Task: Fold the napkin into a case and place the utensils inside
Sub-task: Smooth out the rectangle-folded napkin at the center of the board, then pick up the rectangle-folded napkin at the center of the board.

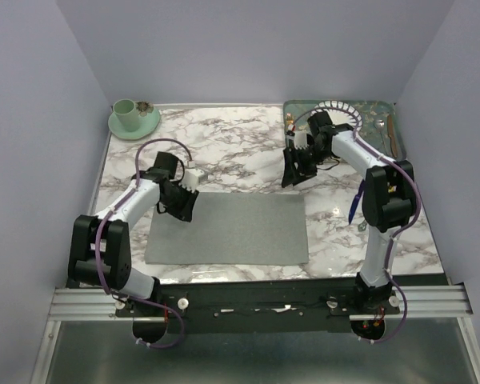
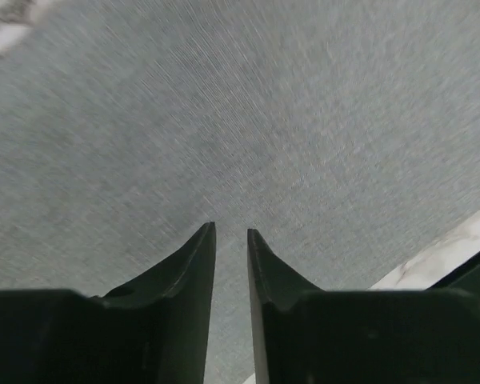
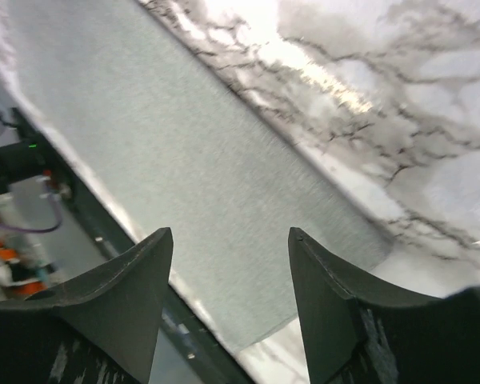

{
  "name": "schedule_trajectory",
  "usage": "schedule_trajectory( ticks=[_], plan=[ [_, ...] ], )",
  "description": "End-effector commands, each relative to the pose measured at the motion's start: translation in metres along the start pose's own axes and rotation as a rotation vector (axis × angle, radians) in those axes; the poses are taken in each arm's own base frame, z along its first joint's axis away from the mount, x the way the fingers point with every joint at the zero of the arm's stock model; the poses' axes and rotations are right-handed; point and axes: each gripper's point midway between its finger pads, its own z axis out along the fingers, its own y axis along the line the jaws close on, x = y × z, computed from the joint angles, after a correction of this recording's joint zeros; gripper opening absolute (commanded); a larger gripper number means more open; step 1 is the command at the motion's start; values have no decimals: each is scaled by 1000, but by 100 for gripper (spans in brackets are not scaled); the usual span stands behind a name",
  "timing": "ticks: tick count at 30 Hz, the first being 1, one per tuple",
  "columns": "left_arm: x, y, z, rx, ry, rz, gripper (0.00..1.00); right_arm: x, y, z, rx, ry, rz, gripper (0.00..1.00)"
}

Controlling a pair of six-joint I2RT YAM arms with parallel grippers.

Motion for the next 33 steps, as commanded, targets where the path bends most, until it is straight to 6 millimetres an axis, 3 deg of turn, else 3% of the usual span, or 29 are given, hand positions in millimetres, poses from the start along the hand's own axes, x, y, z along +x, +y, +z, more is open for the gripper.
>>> schedule_trajectory(
  ticks=[1, 4, 8, 9, 11, 12, 14, 16, 19, 22, 25, 27, 31, 33],
  plan=[
    [49, 7, 15, -122, 237, 106, 28, -1, -41, 15, 217, 41, -131, 63],
    [59, 19, 30, -140, 309, 116, 25, 6, -56, 22, 259, 79, -143, 61],
    [53, 40, 47, -187, 353, 131, 23, 24, -70, 26, 302, 134, -149, 60],
    [41, 47, 50, -205, 331, 142, 22, 27, -74, 26, 316, 144, -151, 60],
    [38, 54, 61, -201, 352, 146, 20, 31, -77, 26, 326, 154, -154, 59],
    [20, 60, 64, -215, 317, 153, 20, 30, -77, 26, 330, 151, -154, 59],
    [12, 64, 73, -211, 321, 127, 20, 26, -75, 24, 334, 137, -147, 60],
    [-10, 64, 72, -201, 276, 110, 22, 12, -72, 16, 347, 103, -144, 63],
    [-35, 56, 55, -151, 185, 45, 34, -9, -64, -3, 355, 43, -125, 69],
    [-48, 67, 27, -132, 98, -64, 46, -13, -51, -22, 303, 8, -55, 76],
    [-42, 97, 0, -144, 42, -180, 54, 1, -35, -32, 251, 8, 3, 82],
    [-33, 119, -14, -154, 7, -247, 61, 24, -31, -27, 221, 40, 56, 85],
    [-23, 144, -21, -200, -11, -310, 64, 57, -21, -24, 188, 80, 155, 87],
    [-17, 147, -18, -211, 6, -320, 64, 74, -19, -20, 171, 112, 192, 88]
  ],
)
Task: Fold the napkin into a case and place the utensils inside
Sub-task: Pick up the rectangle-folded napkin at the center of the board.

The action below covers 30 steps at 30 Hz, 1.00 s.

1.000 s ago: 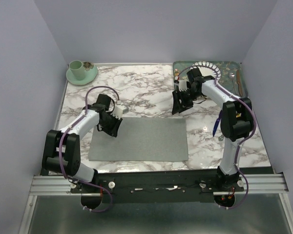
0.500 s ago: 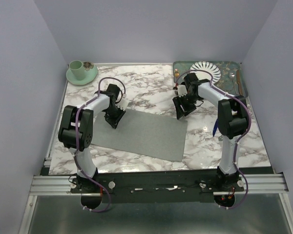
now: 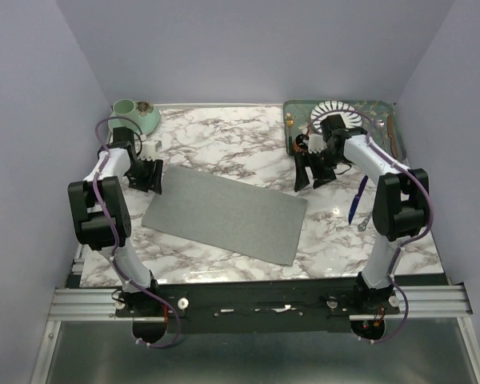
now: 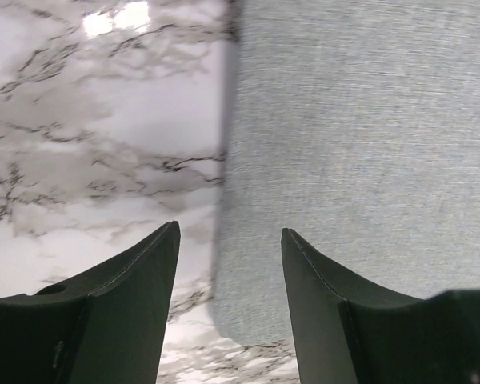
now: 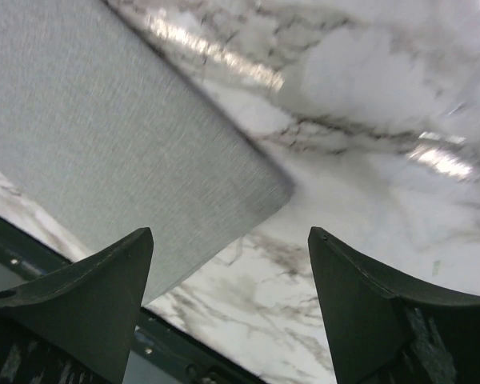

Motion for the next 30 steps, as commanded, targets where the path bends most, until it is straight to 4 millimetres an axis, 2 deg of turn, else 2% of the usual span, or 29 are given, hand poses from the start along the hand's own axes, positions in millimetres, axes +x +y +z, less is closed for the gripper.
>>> schedule_trajectory(
  ticks=[1, 3, 4, 7, 11, 19, 25, 30],
  plan=[
    [-8, -1, 0, 11, -45, -6, 64, 45, 17, 8, -76, 111, 154, 88],
    [-9, 3, 4, -12, -57, -13, 62, 55, 19, 11, -95, 134, 184, 88],
    [-7, 5, 9, -19, -56, -11, 61, 67, 19, 16, -98, 162, 214, 88],
    [-3, 10, 19, -32, -47, -13, 56, 78, 17, 22, -96, 174, 235, 88],
    [0, 8, 30, -35, -39, -2, 53, 80, 12, 28, -83, 174, 239, 88],
    [11, -7, 49, -54, 1, 56, 48, 91, 11, 46, -116, 227, 275, 85],
    [17, -10, 56, -67, 24, 60, 35, 90, 10, 52, -128, 243, 288, 81],
    [12, -12, 54, -53, 17, 56, 14, 89, 12, 55, -144, 248, 299, 77]
  ],
)
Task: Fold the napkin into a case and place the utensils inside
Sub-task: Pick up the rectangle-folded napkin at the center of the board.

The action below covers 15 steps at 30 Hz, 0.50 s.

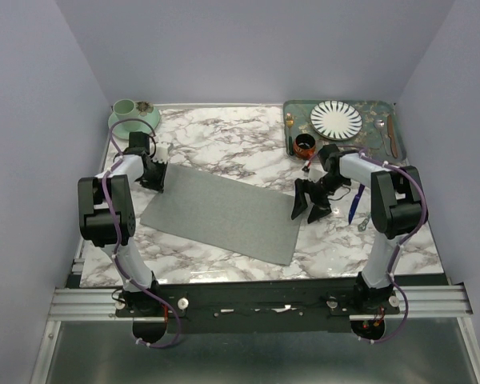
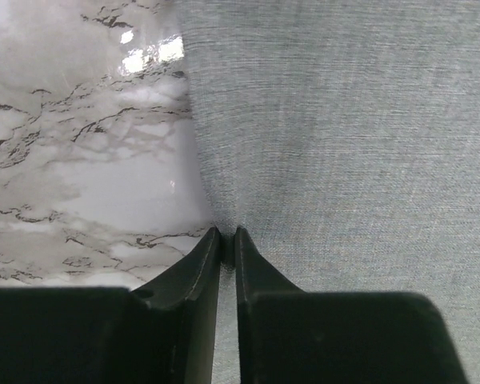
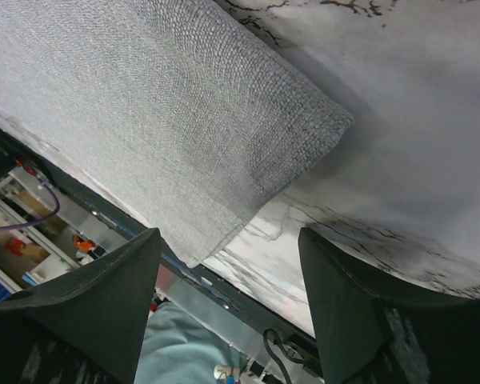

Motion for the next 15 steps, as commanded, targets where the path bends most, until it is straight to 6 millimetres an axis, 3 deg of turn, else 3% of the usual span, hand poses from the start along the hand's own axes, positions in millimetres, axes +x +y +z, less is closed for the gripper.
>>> schedule_trajectory(
  ticks=[1, 2, 10, 11, 15],
  plan=[
    [19, -10, 10, 37, 67, -22, 10, -4, -9, 15, 2, 18, 4, 77],
    [15, -12, 7, 43, 59, -19, 1, -5, -8, 15, 0, 14, 3, 77],
    [-24, -48, -46, 68, -78, 47, 0, -8, -6, 19, -25, 5, 8, 66],
    [-27, -68, -48, 87, -81, 89, 0, -9, -6, 20, -27, 4, 9, 66],
    [-33, -105, -65, 137, -107, 126, 0, -9, -5, 20, -30, 5, 14, 63]
  ],
)
